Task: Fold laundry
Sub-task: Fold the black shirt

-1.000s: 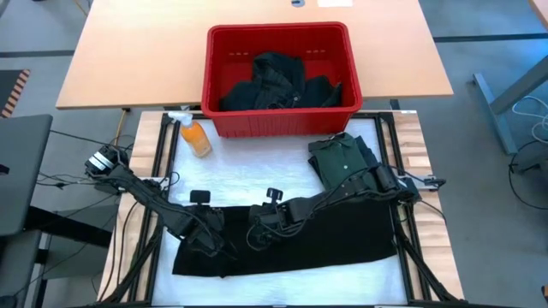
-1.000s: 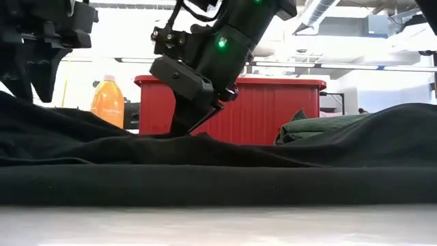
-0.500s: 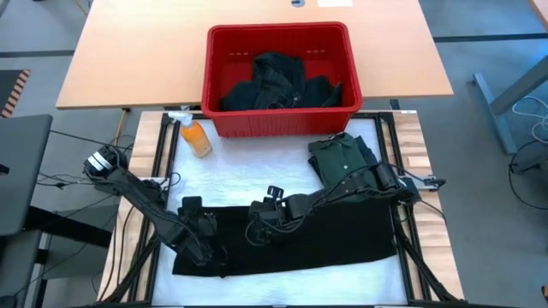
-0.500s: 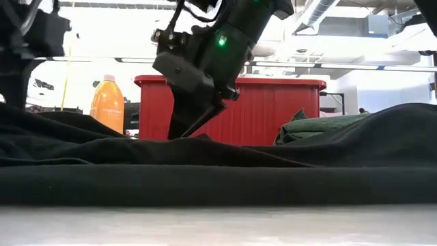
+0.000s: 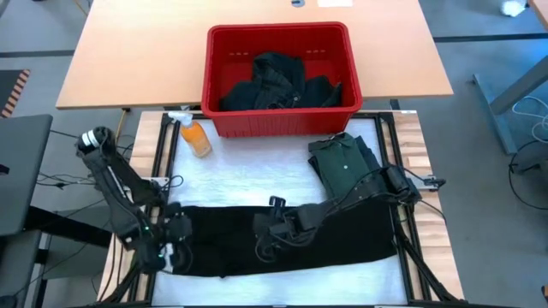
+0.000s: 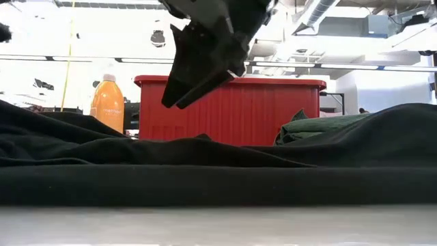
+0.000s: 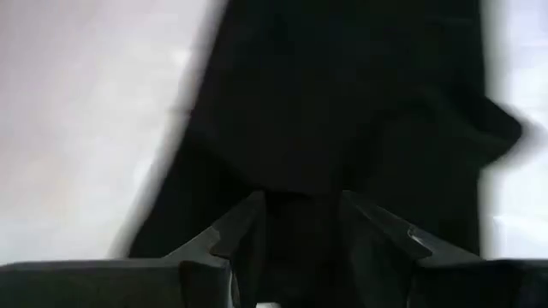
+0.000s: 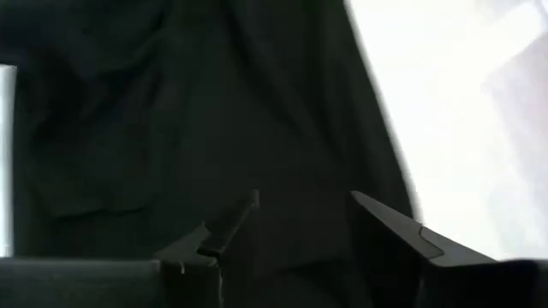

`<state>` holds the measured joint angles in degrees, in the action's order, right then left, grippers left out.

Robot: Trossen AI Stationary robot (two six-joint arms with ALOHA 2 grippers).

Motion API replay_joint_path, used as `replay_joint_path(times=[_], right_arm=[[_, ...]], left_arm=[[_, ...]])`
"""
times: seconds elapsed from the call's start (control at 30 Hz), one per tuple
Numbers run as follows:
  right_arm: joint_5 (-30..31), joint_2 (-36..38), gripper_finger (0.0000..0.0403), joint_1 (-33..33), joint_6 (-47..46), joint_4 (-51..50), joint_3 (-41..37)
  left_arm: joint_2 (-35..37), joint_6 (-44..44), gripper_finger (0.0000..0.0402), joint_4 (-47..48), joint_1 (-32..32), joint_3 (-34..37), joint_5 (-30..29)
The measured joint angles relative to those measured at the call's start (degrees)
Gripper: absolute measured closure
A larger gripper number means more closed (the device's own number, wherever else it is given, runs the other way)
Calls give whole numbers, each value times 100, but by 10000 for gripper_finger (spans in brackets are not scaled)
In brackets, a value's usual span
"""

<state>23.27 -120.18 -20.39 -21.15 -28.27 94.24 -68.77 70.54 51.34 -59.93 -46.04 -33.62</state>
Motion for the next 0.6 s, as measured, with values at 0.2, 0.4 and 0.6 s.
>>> replay_joint_path(times=[0.2,0.4,0.6], right_arm=[[59,1,203,-238,-8,688,-311],[88,-12,203,-233,-221,754,-354],[90,-13,203,-263,-281,911,-448]], left_arm=[[290,86,262,-575,-512,468,-89],[15,597,262,-596,-567,911,-82],[-278,982,262,-1229,-564,1240,-87]])
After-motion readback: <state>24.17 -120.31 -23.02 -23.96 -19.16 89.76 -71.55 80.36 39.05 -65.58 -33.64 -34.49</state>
